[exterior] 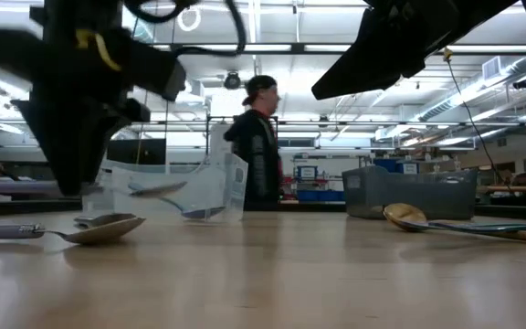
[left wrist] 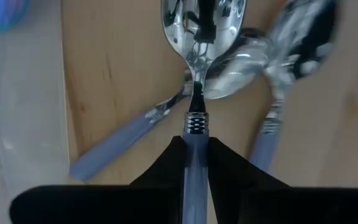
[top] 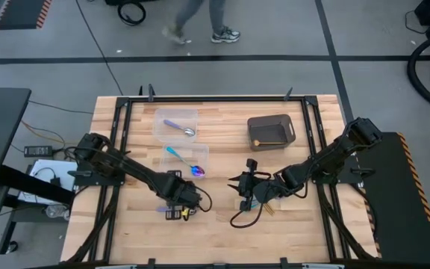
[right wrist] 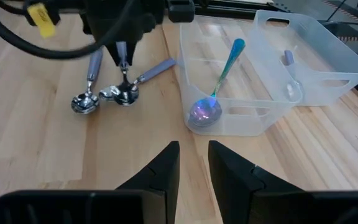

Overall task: Sort silverware by color (type)
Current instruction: Put the purple spoon into the top transparent bin

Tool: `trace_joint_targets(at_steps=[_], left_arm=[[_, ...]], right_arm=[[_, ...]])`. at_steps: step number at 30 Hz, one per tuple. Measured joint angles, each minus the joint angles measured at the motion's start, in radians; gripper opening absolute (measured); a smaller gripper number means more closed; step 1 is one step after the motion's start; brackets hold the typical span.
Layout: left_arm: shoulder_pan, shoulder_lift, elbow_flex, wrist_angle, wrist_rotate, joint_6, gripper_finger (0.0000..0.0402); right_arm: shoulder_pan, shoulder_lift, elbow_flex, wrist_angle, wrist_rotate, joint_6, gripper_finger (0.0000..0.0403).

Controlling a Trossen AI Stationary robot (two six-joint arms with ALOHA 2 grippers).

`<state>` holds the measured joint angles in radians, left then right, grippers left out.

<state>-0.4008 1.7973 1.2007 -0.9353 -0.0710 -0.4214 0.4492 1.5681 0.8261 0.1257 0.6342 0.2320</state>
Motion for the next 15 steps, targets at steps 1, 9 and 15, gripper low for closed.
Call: trace_joint_targets(at_steps=[1,9,15], left_arm=[[0.002,-0.004,0.011,-0.009,0.001,0.013,0.0050],[0.044,-0.064,0.072,-0.105,-0.004,0.075,0.0050],[0.092,-0.148,0.078,-0.136,-0.031,0.124,0.0050]], right_arm=[[0.000,0.000,0.000,0.000,0.000,0.000,0.0095],[0.023,0.000,0.000,-0.009,-0.003,0.032,0.0095],[0.035,0.000,0.000,-0.007,-0.002,0.054,0.0095]])
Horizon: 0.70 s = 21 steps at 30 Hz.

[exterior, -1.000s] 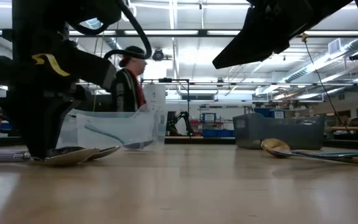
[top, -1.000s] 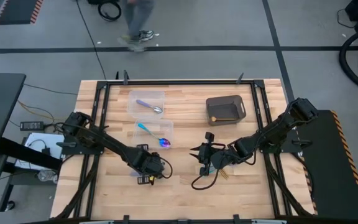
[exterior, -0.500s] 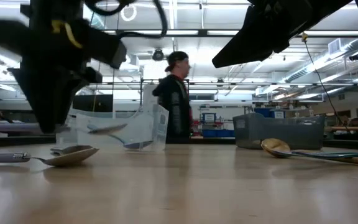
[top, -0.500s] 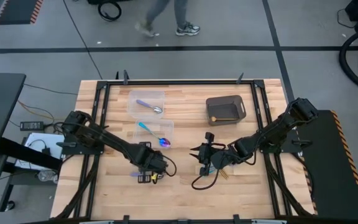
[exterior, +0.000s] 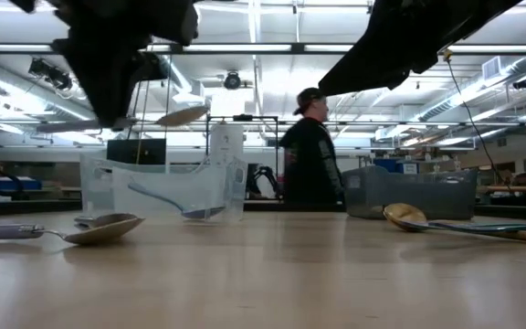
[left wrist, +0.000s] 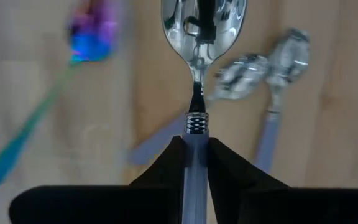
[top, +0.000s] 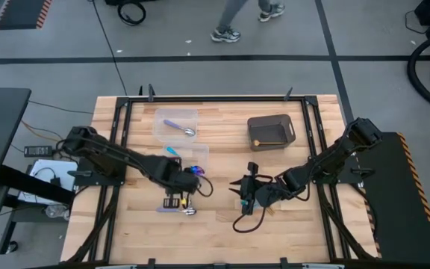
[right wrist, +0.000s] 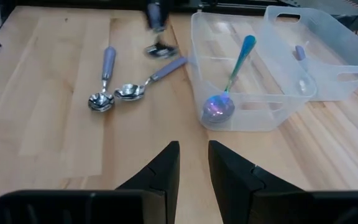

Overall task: Sort silverware by color (type)
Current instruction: Put the purple spoon into the top transparent bin

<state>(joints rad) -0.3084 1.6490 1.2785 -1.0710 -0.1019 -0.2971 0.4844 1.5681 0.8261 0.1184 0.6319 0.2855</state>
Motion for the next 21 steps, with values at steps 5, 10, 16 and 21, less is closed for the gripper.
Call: trace_joint_targets(at_steps=[5,10,16,21], left_arm=[[0.055,-0.058,0.000,-0.021,-0.059,0.087,0.0050],[0.133,-0.081,0.000,-0.040,-0.085,0.236,0.0050],[0.250,-0.082,-0.010,-0.068,-0.131,0.363,0.0050],[0.364,-0.083,-0.010,-0.070,-0.155,0.447,0.0050]], right_arm=[[0.008,0.000,0.000,0.002,-0.001,0.018,0.0095],[0.017,0.000,0.000,0.018,0.000,0.022,0.0095],[0.034,0.000,0.000,0.016,0.003,0.037,0.0095],[0.048,0.000,0.000,0.018,0.027,0.048,0.0095]])
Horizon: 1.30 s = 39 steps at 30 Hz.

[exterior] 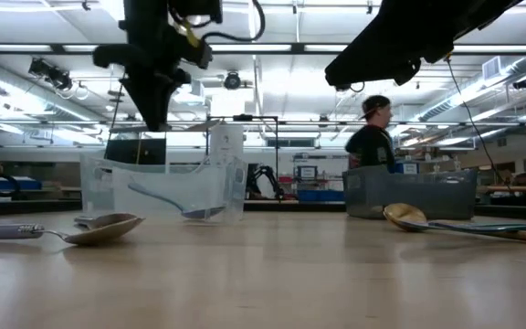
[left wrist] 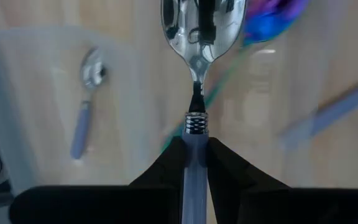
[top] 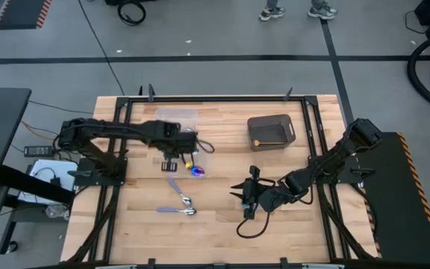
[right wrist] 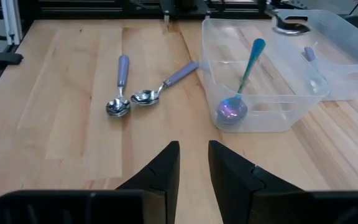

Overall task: Sort silverware by color (type)
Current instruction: Put the purple spoon into the top transparent bin

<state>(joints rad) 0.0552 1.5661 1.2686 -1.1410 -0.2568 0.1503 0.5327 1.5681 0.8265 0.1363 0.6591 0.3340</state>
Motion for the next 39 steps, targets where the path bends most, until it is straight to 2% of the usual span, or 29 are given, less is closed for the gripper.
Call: trace_joint_targets(at_steps=[7,13,21,31,39], left_arm=[[0.153,0.000,0.000,0.016,-0.070,0.219,0.0050],[0.289,0.000,0.000,0.071,-0.074,0.477,0.0050],[0.427,0.000,0.000,0.092,-0.073,0.698,0.0050],[0.476,0.001,0.000,0.137,-0.073,0.812,0.0050],[0.487,0.037,0.000,0.216,-0.050,0.807,0.0050]], right_arm=[[0.017,0.000,0.000,-0.002,0.007,0.030,0.0095],[0.029,0.000,0.000,-0.002,0.031,0.033,0.0095],[0.036,0.000,0.000,-0.004,0.037,0.056,0.0095],[0.062,0.000,0.000,-0.003,0.067,0.085,0.0095],[0.078,0.000,0.000,0.000,0.090,0.106,0.0095]])
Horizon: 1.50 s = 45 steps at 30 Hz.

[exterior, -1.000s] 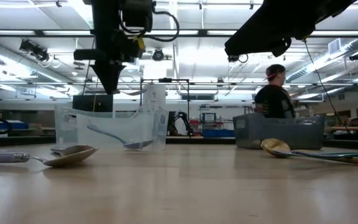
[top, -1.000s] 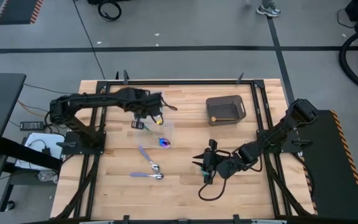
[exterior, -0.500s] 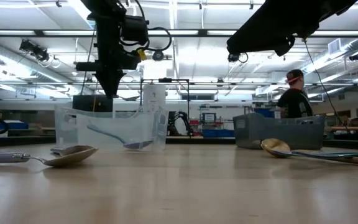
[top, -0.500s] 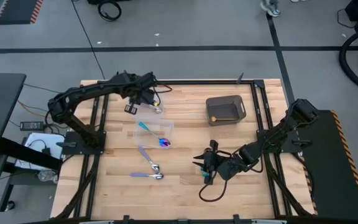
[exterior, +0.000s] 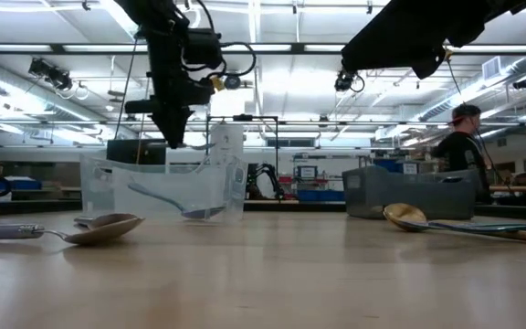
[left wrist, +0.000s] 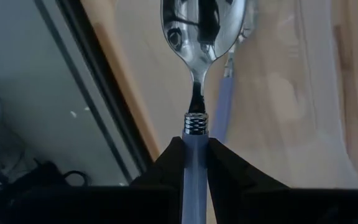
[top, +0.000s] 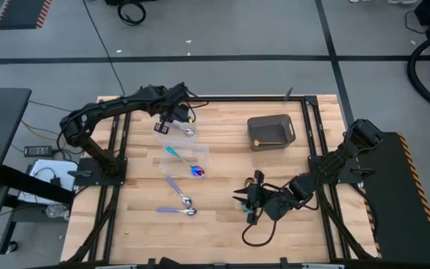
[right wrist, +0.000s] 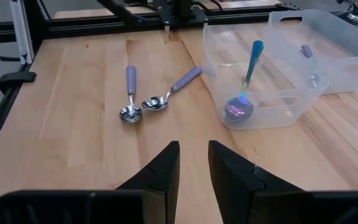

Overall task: Sort silverware by color (type)
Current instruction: Put the purple spoon into the top transparent bin

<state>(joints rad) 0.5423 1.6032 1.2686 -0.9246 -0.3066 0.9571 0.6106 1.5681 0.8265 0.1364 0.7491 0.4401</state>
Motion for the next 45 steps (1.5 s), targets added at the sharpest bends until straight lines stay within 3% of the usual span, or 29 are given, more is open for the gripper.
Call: trace_joint_targets(at_steps=[22,28,35,45], left_arm=[[0.033,0.218,0.000,0.032,0.022,0.017,0.0052],[0.032,0.255,0.000,0.016,0.024,-0.004,0.0116],[0.031,0.247,0.000,0.016,0.005,-0.061,0.0158],[-0.022,0.148,0.001,0.011,-0.007,-0.110,0.0154]], right_arm=[[0.005,0.001,0.000,-0.004,0.009,-0.007,0.0095],[0.005,0.000,0.000,-0.003,0.009,-0.006,0.0095],[0.004,0.000,0.000,-0.004,0.009,-0.009,0.0095],[0.004,0.000,0.000,-0.003,0.009,-0.023,0.0095]])
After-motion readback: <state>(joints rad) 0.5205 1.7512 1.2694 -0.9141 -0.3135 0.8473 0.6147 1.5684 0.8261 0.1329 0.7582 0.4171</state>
